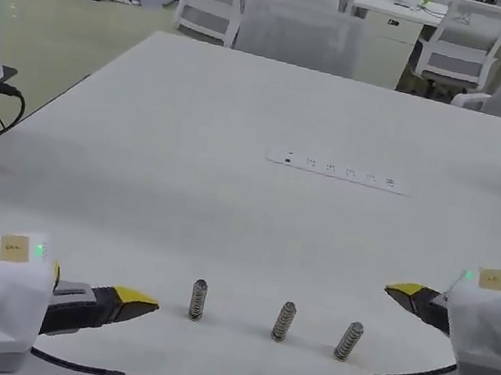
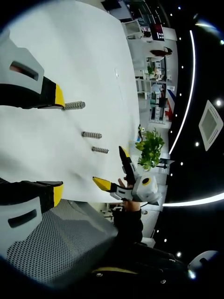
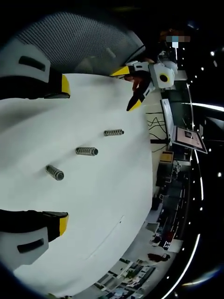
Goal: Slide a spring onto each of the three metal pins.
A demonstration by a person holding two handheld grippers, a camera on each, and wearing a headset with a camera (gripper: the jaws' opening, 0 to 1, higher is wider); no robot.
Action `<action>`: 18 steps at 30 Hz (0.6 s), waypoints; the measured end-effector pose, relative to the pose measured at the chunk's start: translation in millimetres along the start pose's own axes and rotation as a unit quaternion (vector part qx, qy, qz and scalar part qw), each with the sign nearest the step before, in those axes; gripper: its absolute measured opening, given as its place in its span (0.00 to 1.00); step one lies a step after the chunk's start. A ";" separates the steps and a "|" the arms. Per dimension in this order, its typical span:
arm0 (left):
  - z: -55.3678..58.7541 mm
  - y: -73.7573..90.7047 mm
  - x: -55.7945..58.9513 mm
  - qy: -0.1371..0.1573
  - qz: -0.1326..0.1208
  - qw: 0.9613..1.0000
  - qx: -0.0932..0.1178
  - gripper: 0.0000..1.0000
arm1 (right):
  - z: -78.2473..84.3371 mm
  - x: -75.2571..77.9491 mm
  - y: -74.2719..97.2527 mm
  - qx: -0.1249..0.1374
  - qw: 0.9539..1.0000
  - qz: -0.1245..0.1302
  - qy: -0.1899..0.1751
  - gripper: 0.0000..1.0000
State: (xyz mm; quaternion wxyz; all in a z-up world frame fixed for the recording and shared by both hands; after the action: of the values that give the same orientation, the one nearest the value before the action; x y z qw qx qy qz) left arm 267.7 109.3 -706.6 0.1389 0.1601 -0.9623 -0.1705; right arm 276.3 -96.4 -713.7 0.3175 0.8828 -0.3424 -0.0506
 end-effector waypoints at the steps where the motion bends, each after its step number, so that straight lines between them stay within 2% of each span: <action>1: -0.2 0.2 0.1 0.000 0.000 1.000 0.001 0.58 | 0.9 -2.5 1.8 0.004 1.000 -0.003 0.000 1.00; 10: -0.4 2.6 -0.5 0.002 -0.003 1.000 0.004 0.58 | 12.4 -12.5 15.8 0.022 1.000 -0.003 -0.010 1.00; 18: 2.2 4.8 -2.0 0.007 -0.008 1.000 0.008 0.58 | 13.5 -27.1 23.6 0.041 0.999 0.005 -0.020 1.00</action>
State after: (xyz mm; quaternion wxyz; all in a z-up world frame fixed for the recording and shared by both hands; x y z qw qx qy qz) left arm 267.6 115.0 -707.2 0.1432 0.1703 -0.9613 -0.1626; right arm 238.2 -99.5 -713.8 0.2746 0.8923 -0.3544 -0.0525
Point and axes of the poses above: the centre of the closed fingertips' face, and the gripper's own axes: y roughly backward along the fingers, x roughly to its right, z roughly out of its underside, the point moved 3 cm from there along y, roughly backward along the fingers, and after that the axes turned 5 degrees about y, right-handed, at the moved point
